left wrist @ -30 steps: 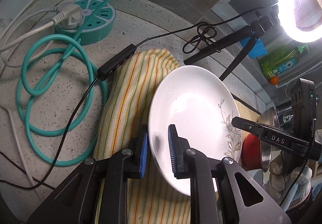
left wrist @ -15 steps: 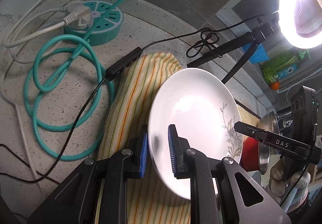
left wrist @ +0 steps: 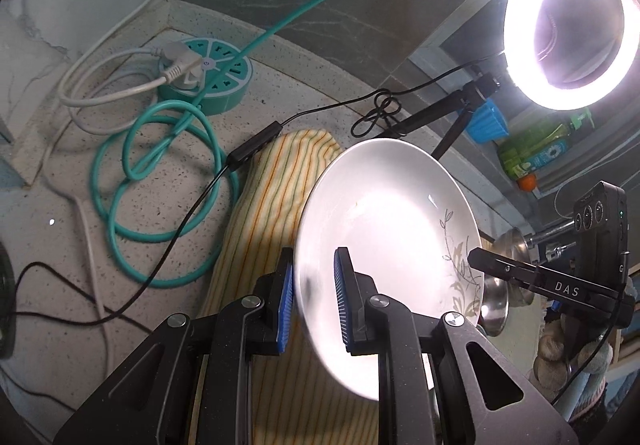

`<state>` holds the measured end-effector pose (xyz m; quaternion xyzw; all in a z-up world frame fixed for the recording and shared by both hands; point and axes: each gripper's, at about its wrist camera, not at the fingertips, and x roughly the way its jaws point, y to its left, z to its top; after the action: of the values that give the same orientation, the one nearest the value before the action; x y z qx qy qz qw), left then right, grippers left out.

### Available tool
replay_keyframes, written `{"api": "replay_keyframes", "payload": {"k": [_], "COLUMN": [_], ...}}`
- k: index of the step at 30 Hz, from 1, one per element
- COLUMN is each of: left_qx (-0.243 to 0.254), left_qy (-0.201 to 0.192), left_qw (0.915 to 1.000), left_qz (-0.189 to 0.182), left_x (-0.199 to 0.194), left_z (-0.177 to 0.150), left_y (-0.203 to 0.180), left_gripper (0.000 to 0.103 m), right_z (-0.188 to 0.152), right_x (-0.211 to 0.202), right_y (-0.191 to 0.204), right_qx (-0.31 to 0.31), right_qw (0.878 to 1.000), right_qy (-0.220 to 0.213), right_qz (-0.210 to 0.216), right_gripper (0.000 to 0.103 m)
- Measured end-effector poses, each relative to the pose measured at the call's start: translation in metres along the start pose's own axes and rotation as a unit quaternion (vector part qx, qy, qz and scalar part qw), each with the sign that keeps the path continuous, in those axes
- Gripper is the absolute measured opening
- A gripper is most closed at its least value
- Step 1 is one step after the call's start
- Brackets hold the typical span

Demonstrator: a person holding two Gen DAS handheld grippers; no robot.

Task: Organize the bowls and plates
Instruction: 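Lift the white leaf-print plate with both grippers toward the plate stack, then lower the white leaf-print plate onto the stacked rose plate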

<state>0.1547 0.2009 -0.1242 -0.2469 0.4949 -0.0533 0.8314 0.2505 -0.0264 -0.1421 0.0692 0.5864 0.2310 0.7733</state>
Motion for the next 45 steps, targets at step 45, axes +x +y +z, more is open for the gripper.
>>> {"api": "replay_keyframes", "payload": {"k": [45], "left_qx": [0.108], "left_qy": [0.081], "left_qw": [0.9874], "left_qz": [-0.082], "left_x": [-0.005], "left_z": [-0.162], "left_y": [-0.168], "left_gripper": [0.017], "right_z": [-0.201], "right_x": [-0.167], "right_y": [-0.146], "right_qx": [0.111], "right_qw": [0.993], "right_qy": [-0.039], "right_qz": [0.0], "right_gripper": [0.011]}}
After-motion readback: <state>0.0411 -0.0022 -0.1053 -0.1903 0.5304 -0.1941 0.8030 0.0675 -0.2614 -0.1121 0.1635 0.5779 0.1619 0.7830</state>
